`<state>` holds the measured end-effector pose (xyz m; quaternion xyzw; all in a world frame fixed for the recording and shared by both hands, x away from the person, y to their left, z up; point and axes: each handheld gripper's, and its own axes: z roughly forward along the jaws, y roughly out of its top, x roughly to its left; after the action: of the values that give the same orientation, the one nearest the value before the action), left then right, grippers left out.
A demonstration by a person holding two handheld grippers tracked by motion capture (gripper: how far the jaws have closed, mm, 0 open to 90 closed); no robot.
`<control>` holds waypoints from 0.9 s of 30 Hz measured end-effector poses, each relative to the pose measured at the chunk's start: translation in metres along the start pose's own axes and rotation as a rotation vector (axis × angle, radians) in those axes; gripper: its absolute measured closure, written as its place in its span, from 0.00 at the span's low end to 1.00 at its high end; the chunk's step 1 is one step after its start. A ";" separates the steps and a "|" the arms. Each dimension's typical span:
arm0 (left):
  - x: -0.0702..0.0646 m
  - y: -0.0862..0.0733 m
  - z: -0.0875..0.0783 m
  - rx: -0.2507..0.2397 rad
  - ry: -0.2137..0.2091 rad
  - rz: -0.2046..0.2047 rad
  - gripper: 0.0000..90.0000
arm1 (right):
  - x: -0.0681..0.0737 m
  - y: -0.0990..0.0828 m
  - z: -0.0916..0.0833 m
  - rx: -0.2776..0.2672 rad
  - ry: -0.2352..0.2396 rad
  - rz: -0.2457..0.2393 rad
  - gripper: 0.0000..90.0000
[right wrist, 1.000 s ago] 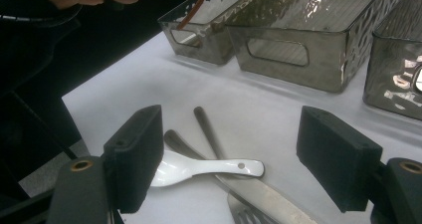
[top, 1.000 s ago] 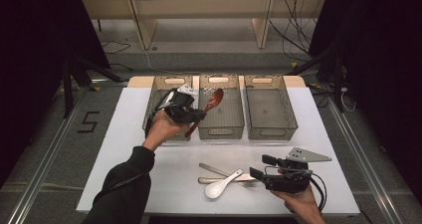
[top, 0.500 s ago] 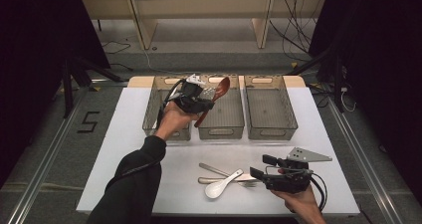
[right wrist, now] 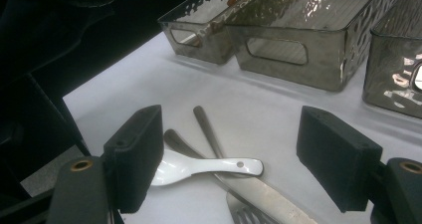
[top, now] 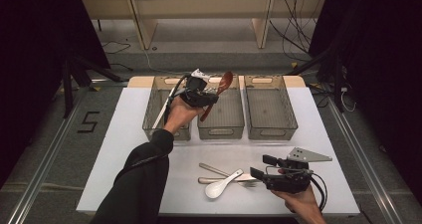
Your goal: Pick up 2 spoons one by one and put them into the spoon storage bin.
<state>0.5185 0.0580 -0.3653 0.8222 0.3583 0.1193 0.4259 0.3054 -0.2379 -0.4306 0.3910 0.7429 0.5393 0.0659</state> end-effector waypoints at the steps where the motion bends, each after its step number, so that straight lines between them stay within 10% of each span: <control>1: 0.000 0.000 0.002 -0.002 0.002 -0.004 0.90 | 0.000 0.000 0.000 0.000 0.000 -0.001 0.30; 27: 0.001 -0.020 0.027 0.060 0.044 -0.029 0.88 | 0.001 0.000 0.000 0.001 0.002 -0.002 0.30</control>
<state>0.5230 0.0502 -0.3974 0.8267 0.3827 0.1202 0.3946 0.3051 -0.2372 -0.4307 0.3897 0.7438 0.5391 0.0653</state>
